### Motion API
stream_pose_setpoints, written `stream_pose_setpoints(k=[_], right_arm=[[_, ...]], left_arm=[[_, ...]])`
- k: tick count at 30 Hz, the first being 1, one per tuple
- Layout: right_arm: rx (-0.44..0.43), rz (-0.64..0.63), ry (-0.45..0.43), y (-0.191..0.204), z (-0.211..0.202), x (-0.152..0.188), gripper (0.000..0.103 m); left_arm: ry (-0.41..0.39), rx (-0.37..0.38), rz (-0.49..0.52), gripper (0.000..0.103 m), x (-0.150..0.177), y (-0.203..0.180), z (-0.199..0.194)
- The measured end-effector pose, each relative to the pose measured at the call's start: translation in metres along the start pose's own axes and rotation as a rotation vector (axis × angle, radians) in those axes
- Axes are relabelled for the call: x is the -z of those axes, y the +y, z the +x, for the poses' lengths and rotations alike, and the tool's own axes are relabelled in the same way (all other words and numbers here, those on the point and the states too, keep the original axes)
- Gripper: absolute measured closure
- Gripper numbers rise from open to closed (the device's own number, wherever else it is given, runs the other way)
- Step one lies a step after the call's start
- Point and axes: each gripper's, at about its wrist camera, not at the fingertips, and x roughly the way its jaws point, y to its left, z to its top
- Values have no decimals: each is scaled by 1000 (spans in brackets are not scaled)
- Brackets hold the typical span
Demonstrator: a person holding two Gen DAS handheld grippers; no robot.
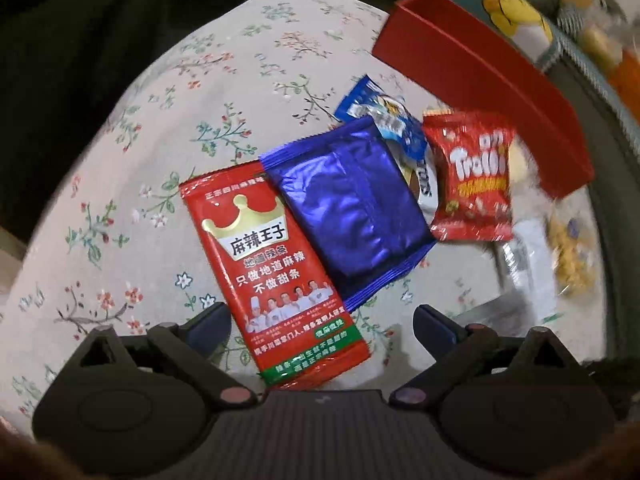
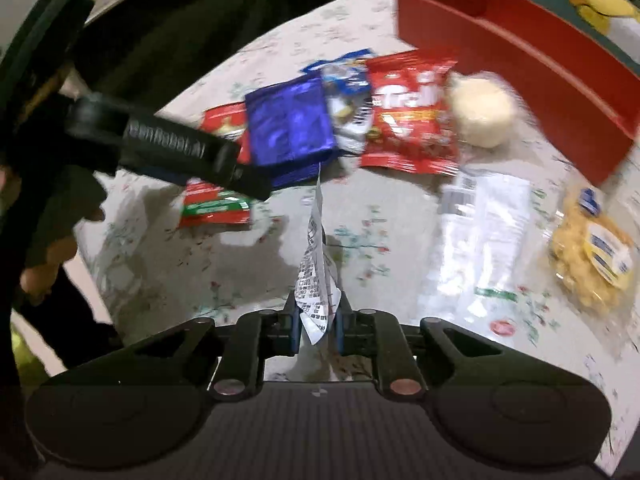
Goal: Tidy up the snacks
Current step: 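Grasp the blue foil packet with the left tool while the right tool holds the white pouch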
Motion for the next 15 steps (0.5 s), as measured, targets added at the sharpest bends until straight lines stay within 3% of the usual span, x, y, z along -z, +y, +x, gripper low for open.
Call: stream_pose_setpoints(k=[3, 6, 9, 11, 12, 15], right_arm=[[23, 47, -1, -7, 4, -7, 81], [27, 37, -30, -6, 12, -21, 60], [43, 25, 0, -8, 26, -26, 76], [40, 18, 5, -10, 22, -20, 76], [50, 20, 2, -12, 16, -18, 77], [30, 48, -58, -21, -9, -15, 77]], left_arm=[[-25, -111, 93, 0, 6, -19, 9], [-61, -196, 151, 0, 13, -29, 17], [-42, -193, 124, 3, 15, -19, 11], [-47, -209, 98, 19, 12, -13, 3], [-47, -212, 76, 33, 9, -9, -1], [-39, -185, 22, 45, 4, -1, -8]])
